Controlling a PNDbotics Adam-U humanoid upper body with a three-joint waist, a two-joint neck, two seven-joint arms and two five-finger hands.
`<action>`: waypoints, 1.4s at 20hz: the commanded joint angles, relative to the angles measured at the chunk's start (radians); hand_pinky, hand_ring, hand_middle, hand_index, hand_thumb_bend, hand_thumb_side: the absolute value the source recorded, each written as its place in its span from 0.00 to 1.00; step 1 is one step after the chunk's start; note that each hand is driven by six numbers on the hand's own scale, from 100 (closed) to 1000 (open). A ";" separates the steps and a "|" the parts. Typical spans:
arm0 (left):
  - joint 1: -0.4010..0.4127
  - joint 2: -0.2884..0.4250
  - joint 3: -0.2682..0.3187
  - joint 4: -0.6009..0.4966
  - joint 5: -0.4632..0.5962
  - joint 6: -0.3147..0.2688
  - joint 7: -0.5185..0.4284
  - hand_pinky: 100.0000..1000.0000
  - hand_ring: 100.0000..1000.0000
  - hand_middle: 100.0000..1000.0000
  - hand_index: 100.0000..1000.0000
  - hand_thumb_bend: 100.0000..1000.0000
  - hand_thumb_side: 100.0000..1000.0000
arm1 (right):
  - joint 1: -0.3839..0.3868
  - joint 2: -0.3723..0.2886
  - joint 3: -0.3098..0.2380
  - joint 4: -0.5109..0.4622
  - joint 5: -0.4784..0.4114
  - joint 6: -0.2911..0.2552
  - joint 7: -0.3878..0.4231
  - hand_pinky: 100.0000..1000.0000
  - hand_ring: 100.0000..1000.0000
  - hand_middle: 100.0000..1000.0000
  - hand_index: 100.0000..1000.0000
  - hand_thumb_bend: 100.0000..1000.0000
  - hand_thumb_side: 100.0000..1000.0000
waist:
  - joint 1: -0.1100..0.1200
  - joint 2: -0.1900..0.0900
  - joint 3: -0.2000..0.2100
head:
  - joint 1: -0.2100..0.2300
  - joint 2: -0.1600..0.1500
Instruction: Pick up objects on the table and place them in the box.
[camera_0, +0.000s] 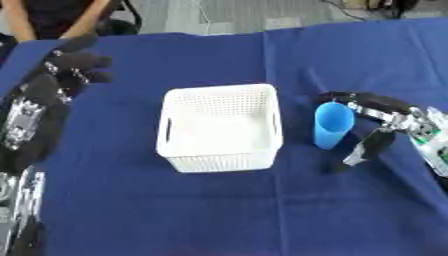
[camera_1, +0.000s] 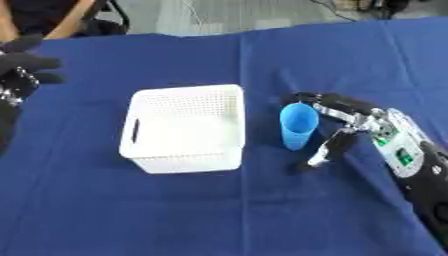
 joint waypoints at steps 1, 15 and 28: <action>-0.009 0.016 -0.002 -0.013 0.004 -0.001 -0.003 0.75 0.80 0.94 0.83 0.84 0.95 | -0.016 0.009 0.016 0.002 -0.007 -0.001 0.007 0.68 0.82 0.96 1.00 1.00 0.33 | -0.002 -0.013 0.004 | -0.012 -0.015; -0.011 0.015 -0.004 -0.011 0.005 -0.001 -0.006 0.75 0.80 0.94 0.82 0.84 0.95 | -0.020 0.035 0.018 0.003 -0.027 -0.017 -0.081 0.60 0.72 0.81 0.70 0.73 0.46 | -0.003 -0.011 0.006 | -0.014 -0.013; -0.014 0.015 -0.006 -0.011 0.007 -0.001 -0.007 0.75 0.80 0.94 0.82 0.84 0.96 | -0.006 0.024 0.017 0.009 -0.054 -0.045 -0.288 0.55 0.66 0.72 0.48 0.47 0.61 | -0.002 -0.013 0.005 | -0.013 -0.017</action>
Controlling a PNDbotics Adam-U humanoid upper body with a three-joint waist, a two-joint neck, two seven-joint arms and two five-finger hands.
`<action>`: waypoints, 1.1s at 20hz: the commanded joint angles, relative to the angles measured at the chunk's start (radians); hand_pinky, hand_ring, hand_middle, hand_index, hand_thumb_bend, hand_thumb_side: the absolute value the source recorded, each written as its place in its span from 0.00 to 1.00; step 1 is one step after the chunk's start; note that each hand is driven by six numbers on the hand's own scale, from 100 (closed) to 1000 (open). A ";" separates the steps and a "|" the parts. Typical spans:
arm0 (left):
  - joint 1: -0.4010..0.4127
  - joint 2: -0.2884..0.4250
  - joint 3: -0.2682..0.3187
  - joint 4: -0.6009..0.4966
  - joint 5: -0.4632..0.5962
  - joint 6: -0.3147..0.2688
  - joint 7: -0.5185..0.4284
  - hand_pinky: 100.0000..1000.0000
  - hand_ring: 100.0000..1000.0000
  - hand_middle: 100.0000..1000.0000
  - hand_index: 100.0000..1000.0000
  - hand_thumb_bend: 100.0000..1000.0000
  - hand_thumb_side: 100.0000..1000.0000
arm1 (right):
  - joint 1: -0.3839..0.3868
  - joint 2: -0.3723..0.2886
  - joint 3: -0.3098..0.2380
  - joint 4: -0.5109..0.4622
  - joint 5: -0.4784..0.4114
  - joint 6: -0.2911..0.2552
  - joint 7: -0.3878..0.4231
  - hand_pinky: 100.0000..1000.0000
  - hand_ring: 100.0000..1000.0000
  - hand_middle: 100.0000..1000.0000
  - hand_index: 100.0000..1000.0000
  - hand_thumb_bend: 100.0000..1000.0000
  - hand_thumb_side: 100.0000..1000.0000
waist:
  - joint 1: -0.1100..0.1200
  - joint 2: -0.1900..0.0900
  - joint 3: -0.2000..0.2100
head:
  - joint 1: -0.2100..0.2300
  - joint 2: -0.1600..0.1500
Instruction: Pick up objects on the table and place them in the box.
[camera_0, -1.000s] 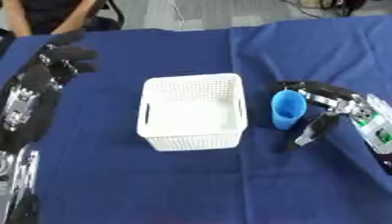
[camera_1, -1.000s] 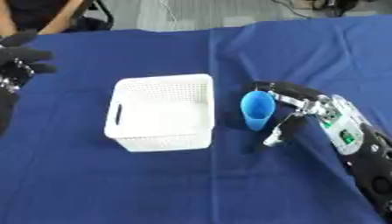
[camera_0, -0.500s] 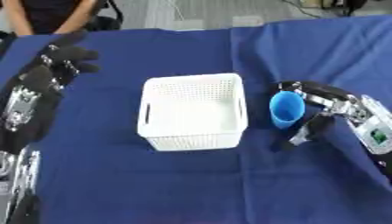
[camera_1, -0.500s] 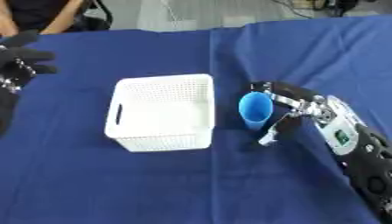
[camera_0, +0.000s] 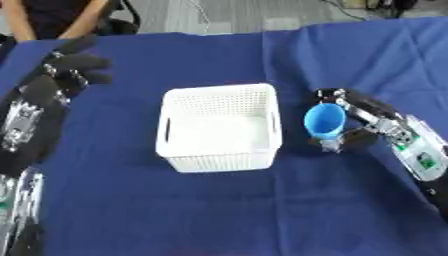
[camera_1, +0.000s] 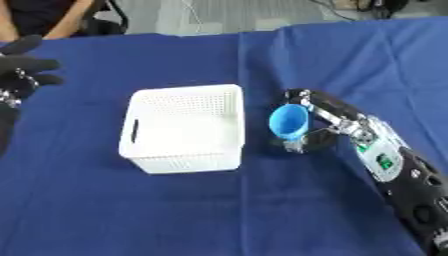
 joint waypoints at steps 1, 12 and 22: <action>-0.013 0.015 0.000 -0.011 0.004 -0.002 -0.001 0.75 0.80 0.94 0.82 0.83 0.95 | -0.007 -0.022 -0.007 -0.015 -0.016 -0.004 -0.035 0.55 0.65 0.72 0.47 0.51 0.56 | -0.002 -0.014 0.000 | -0.005 -0.017; -0.004 0.014 0.002 -0.008 0.003 0.000 0.001 0.75 0.80 0.95 0.82 0.83 0.96 | 0.000 -0.139 -0.053 -0.240 -0.228 0.080 -0.085 0.54 0.65 0.71 0.42 0.50 0.63 | -0.006 -0.020 -0.006 | 0.009 -0.017; 0.000 0.015 0.003 -0.007 0.001 0.001 0.003 0.75 0.81 0.95 0.82 0.83 0.96 | 0.006 -0.210 -0.083 -0.375 -0.346 0.159 -0.098 0.55 0.65 0.70 0.40 0.49 0.65 | -0.008 -0.026 -0.010 | 0.018 -0.016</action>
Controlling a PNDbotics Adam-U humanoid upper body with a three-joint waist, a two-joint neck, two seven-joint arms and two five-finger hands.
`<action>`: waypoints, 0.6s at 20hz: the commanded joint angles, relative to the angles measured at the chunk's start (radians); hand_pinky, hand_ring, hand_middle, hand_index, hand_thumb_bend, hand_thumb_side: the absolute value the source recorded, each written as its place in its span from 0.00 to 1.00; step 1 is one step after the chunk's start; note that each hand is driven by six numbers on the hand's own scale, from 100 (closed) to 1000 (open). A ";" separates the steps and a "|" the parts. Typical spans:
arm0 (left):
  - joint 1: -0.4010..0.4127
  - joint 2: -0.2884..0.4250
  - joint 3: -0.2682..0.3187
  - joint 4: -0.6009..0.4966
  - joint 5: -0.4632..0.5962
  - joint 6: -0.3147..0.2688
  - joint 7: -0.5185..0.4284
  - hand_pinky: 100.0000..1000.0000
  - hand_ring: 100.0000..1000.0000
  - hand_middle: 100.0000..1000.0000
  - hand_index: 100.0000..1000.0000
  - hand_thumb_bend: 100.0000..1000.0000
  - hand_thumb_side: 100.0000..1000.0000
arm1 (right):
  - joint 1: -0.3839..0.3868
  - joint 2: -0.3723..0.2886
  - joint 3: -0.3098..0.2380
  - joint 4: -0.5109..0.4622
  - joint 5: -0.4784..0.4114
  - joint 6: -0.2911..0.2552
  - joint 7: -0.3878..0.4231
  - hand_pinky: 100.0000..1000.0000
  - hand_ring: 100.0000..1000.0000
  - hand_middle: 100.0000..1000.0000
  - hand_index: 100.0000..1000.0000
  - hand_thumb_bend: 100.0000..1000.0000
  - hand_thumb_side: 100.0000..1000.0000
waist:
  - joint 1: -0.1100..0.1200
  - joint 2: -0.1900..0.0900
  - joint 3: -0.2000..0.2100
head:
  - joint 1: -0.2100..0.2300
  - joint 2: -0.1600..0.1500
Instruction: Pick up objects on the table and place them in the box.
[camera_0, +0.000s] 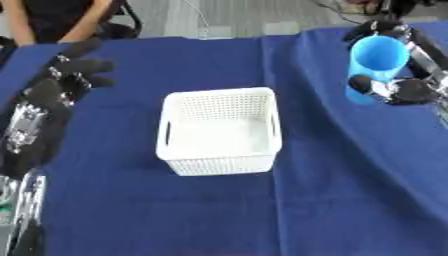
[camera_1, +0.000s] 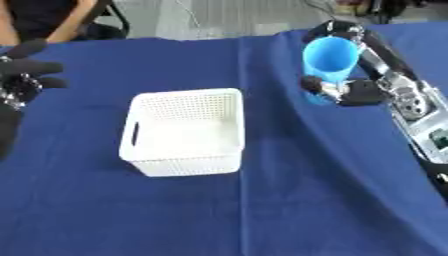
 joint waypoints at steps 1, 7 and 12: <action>-0.002 0.015 0.003 -0.011 0.001 0.001 0.003 0.75 0.81 0.95 0.82 0.83 0.96 | -0.004 -0.035 -0.017 -0.038 -0.026 0.016 0.000 0.55 0.65 0.69 0.40 0.48 0.64 | -0.004 -0.019 0.000 | 0.008 -0.009; -0.002 0.015 0.003 -0.010 0.001 0.001 0.002 0.75 0.81 0.95 0.82 0.83 0.96 | -0.011 -0.033 -0.011 -0.059 -0.046 0.020 -0.004 0.54 0.61 0.59 0.38 0.47 0.64 | -0.004 -0.020 0.001 | 0.008 -0.008; -0.002 0.015 0.001 -0.010 0.003 0.001 0.000 0.75 0.81 0.95 0.82 0.83 0.96 | -0.032 -0.022 0.004 -0.083 -0.076 0.028 -0.007 0.54 0.61 0.56 0.39 0.47 0.65 | -0.005 -0.021 0.003 | 0.005 -0.008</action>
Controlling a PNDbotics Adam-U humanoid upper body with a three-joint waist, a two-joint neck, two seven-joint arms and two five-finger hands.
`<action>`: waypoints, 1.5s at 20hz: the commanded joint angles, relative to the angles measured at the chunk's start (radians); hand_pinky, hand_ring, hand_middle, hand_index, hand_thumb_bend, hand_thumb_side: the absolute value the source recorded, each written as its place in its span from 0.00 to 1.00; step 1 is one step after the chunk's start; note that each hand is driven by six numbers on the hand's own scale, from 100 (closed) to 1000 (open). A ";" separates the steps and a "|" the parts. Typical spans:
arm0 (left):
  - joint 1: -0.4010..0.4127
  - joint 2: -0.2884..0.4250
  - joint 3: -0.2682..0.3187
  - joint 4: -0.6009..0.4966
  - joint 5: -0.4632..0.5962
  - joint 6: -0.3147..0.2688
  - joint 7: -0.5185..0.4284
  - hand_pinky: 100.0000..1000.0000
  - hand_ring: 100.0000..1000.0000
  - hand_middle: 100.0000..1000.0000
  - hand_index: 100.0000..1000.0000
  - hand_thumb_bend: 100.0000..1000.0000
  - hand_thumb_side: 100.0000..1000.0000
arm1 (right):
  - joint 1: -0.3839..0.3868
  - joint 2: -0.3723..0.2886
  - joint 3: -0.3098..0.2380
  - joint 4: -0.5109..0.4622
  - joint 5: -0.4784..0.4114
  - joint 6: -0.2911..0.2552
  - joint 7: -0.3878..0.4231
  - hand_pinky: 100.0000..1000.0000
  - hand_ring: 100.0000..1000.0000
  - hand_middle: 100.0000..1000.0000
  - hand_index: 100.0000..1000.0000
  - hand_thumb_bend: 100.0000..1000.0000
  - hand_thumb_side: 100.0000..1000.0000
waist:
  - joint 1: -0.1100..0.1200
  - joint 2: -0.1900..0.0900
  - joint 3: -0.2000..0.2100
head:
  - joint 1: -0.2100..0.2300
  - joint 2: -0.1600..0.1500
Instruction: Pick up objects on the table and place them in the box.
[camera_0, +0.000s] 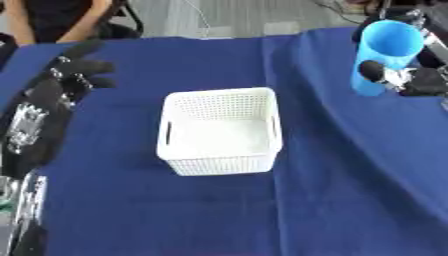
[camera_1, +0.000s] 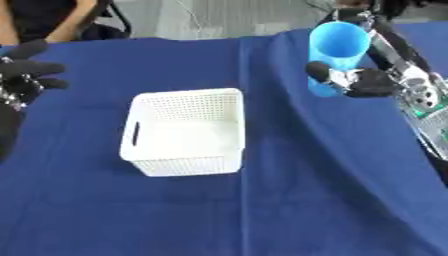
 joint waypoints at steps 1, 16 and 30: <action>-0.005 0.015 0.001 -0.010 0.003 0.001 0.000 0.75 0.81 0.95 0.82 0.83 0.96 | -0.036 -0.009 0.002 -0.030 -0.025 0.009 0.001 0.54 0.61 0.56 0.39 0.47 0.65 | -0.005 -0.021 0.002 | 0.003 -0.008; -0.011 0.010 -0.014 -0.004 0.014 0.000 -0.016 0.76 0.81 0.95 0.81 0.82 0.97 | -0.211 0.156 0.095 0.063 -0.054 0.031 0.102 0.54 0.60 0.57 0.40 0.49 0.61 | -0.001 -0.022 0.022 | -0.041 -0.013; -0.038 0.002 -0.039 -0.001 0.039 0.001 -0.044 0.76 0.81 0.95 0.81 0.82 0.96 | -0.286 0.315 0.122 0.233 -0.001 0.019 0.120 0.53 0.59 0.57 0.42 0.48 0.58 | 0.000 -0.015 0.089 | -0.088 -0.029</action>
